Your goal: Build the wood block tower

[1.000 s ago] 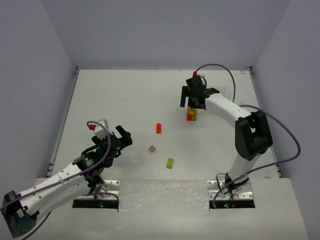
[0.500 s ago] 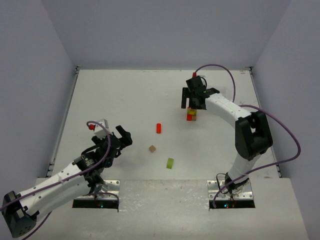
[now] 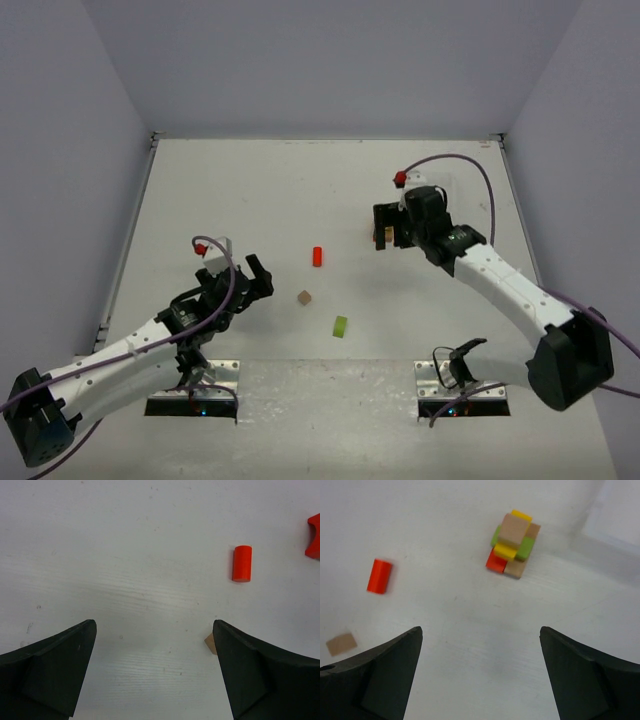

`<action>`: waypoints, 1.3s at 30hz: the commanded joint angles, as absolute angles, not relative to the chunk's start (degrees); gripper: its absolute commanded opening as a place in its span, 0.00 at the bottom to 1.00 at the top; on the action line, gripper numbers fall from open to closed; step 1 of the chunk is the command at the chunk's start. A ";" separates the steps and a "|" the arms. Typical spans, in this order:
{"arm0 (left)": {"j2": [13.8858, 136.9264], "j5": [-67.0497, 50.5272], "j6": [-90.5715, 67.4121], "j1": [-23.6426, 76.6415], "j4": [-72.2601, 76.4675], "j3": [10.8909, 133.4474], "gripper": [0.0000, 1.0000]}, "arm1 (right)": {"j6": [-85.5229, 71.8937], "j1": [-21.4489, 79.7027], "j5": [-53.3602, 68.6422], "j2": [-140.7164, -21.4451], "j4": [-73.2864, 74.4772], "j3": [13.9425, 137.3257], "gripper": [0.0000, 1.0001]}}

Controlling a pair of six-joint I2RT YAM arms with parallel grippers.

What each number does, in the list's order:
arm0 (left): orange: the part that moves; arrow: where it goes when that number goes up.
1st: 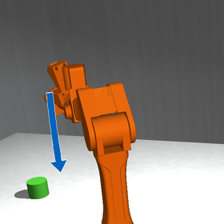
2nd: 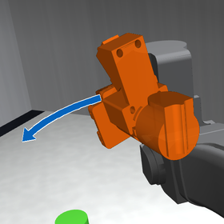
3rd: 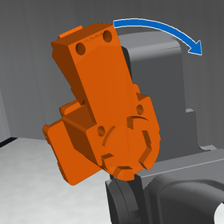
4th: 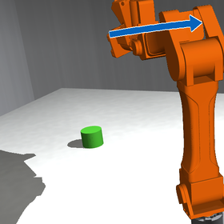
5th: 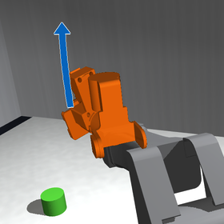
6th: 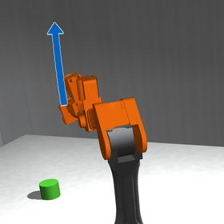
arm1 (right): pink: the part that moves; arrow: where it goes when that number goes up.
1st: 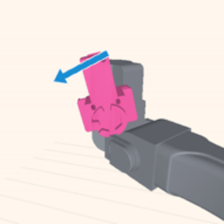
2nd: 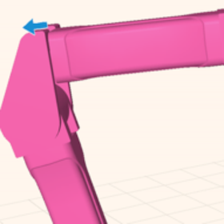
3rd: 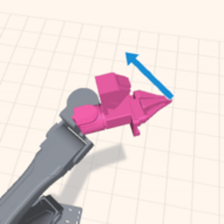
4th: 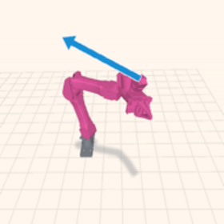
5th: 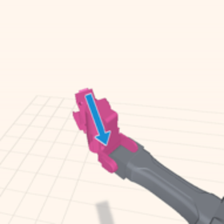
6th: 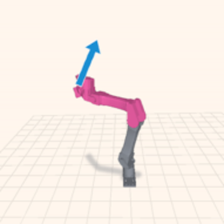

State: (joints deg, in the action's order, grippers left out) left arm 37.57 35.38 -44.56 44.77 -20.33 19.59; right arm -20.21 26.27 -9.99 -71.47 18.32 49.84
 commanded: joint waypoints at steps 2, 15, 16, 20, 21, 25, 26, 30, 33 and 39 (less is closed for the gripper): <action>37.30 31.67 -44.69 44.38 -18.05 22.93 1.00 | -13.57 37.47 -3.41 -64.69 11.86 40.23 0.99; 30.00 29.18 -52.57 44.38 -29.05 23.48 1.00 | -12.66 56.92 -4.47 -79.05 -10.30 34.68 0.99; 29.54 29.19 -52.68 44.38 -29.43 23.55 1.00 | -12.66 57.36 -4.45 -80.72 -11.76 35.21 0.99; 27.53 29.82 -53.17 44.38 -31.07 23.58 1.00 | -12.05 59.75 -7.43 -89.06 -16.63 38.59 0.99; 27.31 29.88 -53.18 44.38 -31.20 23.64 1.00 | -11.62 60.23 -8.03 -91.40 -17.71 39.23 0.99; 26.90 29.91 -53.15 44.38 -31.20 23.53 1.00 | -11.83 60.84 -10.64 -96.41 -19.55 42.39 0.99; 26.90 29.97 -53.08 44.38 -31.20 23.46 1.00 | -11.96 60.91 -10.63 -97.67 -20.13 42.99 0.99; 27.51 30.39 -53.00 44.32 -31.22 23.44 1.00 | -12.90 61.00 -10.28 -101.10 -21.22 44.78 0.92; 27.86 30.73 -52.94 44.38 -31.20 23.47 1.00 | -13.71 61.00 -9.65 -102.43 -21.94 45.23 0.76; 27.59 31.86 -53.18 44.33 -31.17 23.26 1.00 | -14.75 61.06 -8.13 -102.77 -22.33 45.29 0.46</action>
State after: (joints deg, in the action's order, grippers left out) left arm 27.82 30.40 -52.84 44.77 -32.44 21.61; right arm -13.72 60.75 -8.80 -102.87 -18.69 43.41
